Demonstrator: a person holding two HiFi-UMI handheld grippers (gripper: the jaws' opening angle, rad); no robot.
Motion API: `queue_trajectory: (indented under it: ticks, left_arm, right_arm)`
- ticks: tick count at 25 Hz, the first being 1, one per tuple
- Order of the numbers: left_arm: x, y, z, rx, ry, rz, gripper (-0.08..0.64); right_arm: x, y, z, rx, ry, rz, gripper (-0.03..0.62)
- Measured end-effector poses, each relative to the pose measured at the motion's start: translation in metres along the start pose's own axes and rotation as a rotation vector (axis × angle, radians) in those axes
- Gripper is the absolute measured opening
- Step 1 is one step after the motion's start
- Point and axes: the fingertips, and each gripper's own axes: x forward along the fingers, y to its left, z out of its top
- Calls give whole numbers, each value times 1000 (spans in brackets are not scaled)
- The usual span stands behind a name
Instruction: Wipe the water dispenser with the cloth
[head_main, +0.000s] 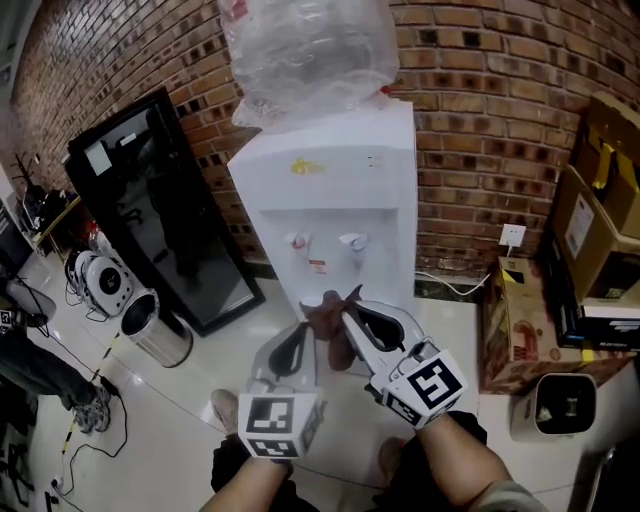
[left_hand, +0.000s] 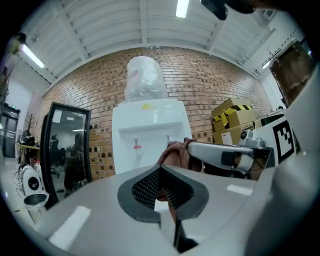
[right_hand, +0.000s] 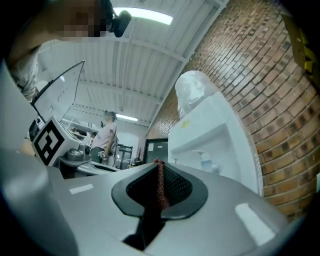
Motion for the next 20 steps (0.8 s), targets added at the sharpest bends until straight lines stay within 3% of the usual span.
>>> queue_trajectory:
  ticks: [4,10,14,17,20]
  left_arm:
    - [1,-9,4,-2,10,27,0]
    - [35,-26,-5,57,27,-24,0]
    - [49,-3,-26,0,54,-17,0]
    - [46,5,-12,-74,38,-30,0]
    - [36,4,5,-96,6,-47,0]
  right_arm:
    - [-25,-36,23,90,-99,-108,44]
    - [-52,-81,33,254,-172,-239,44]
    - [-55,-82,28,179,-168,-268,45]
    - [-67,-97,25,166,-179,-336,46]
    - [-74,-104,41,145,-196,-381,46]
